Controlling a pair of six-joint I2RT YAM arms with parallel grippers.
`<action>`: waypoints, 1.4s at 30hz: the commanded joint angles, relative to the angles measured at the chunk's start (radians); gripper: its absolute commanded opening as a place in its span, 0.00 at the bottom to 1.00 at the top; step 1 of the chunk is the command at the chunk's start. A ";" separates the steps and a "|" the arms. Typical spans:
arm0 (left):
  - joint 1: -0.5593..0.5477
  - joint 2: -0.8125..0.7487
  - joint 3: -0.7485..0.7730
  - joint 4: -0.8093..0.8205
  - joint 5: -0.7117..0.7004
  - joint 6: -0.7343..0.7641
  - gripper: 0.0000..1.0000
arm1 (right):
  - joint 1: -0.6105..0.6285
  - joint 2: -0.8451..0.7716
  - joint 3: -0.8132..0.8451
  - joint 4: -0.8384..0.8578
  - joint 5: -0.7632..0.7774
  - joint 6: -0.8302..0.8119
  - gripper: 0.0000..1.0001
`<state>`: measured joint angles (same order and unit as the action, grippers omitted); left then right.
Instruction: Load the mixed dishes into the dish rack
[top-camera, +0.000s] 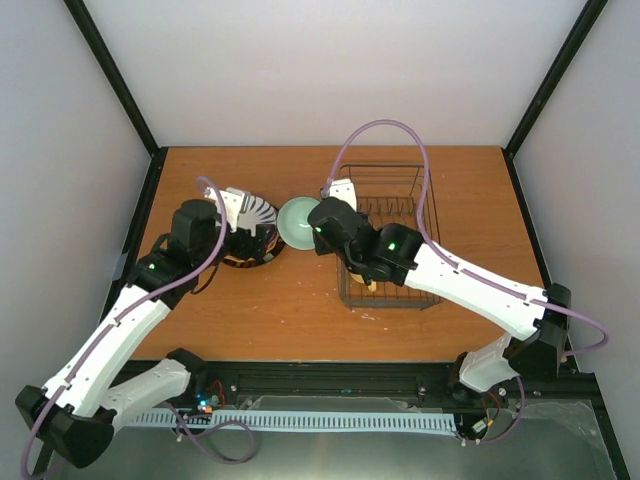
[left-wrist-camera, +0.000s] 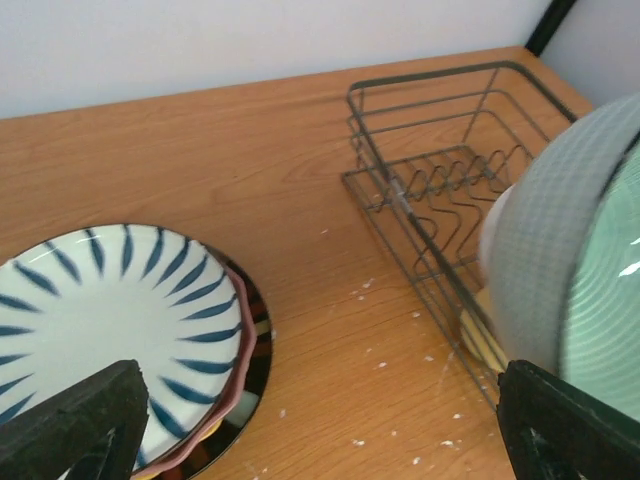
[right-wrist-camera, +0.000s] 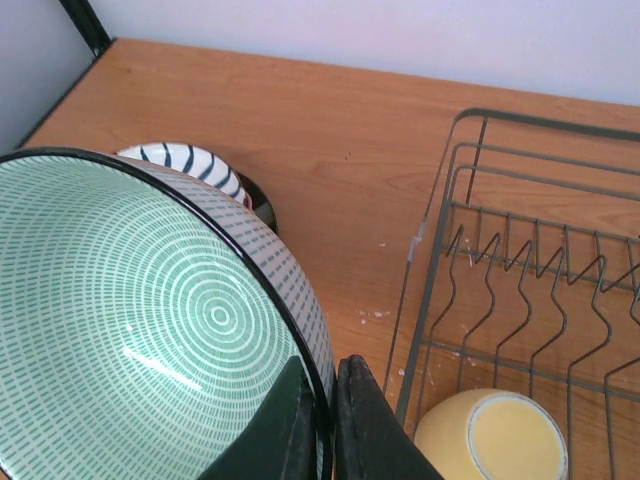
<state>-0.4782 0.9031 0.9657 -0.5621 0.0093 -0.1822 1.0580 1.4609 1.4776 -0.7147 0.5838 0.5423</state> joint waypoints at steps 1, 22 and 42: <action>0.000 0.001 0.071 0.061 0.147 0.011 0.96 | 0.008 0.003 -0.007 0.018 0.023 -0.019 0.03; 0.000 0.032 0.038 0.145 0.266 -0.008 0.93 | 0.008 -0.064 -0.009 0.046 -0.036 -0.026 0.03; 0.000 0.112 0.011 0.235 0.419 -0.037 0.01 | 0.008 -0.062 0.006 0.061 -0.121 -0.036 0.03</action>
<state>-0.4709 1.0309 0.9730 -0.3668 0.3195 -0.2249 1.0767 1.4239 1.4696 -0.6868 0.4473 0.5220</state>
